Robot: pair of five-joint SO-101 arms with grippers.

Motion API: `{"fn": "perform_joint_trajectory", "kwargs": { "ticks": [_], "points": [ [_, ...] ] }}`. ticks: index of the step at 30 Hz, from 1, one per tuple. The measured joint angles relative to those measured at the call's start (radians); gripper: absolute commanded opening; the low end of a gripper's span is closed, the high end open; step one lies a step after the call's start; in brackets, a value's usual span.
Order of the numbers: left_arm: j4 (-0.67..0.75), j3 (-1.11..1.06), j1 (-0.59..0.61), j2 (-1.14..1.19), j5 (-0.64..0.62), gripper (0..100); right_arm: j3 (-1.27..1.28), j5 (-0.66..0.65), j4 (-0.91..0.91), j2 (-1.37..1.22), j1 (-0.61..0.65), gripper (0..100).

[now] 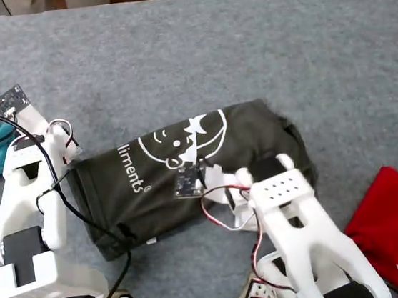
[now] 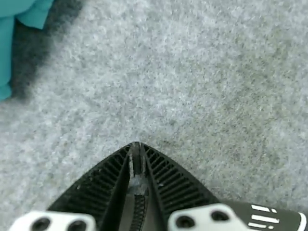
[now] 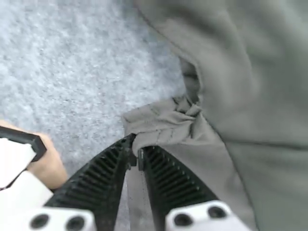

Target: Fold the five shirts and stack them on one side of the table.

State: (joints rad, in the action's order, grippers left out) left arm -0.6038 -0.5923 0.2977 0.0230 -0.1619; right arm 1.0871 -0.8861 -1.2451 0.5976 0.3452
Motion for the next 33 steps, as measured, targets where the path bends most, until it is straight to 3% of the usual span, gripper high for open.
{"fn": "perform_joint_trajectory", "kwargs": {
  "ticks": [2, 9, 12, 22, 33],
  "points": [
    [0.0, 0.0, 0.0, 0.0, 0.0, 2, 0.017, 0.0, 0.005, 0.0, 0.0, 2.5],
    [0.0, 0.0, 0.0, 0.0, 0.0, 2, 0.054, 0.0, 0.003, 0.003, 0.0, 28.4],
    [0.0, 0.0, 0.0, 0.0, 0.0, 2, 0.049, -0.002, -0.041, 0.012, -0.003, 27.8],
    [0.0, 0.0, 0.0, 0.0, 0.0, 2, 0.0, -0.149, -0.252, 0.215, -0.213, 24.1],
    [0.0, 0.0, 0.0, 0.0, 0.0, 2, 0.143, -0.153, -0.097, 0.196, -0.226, 24.1]
  ]
}}
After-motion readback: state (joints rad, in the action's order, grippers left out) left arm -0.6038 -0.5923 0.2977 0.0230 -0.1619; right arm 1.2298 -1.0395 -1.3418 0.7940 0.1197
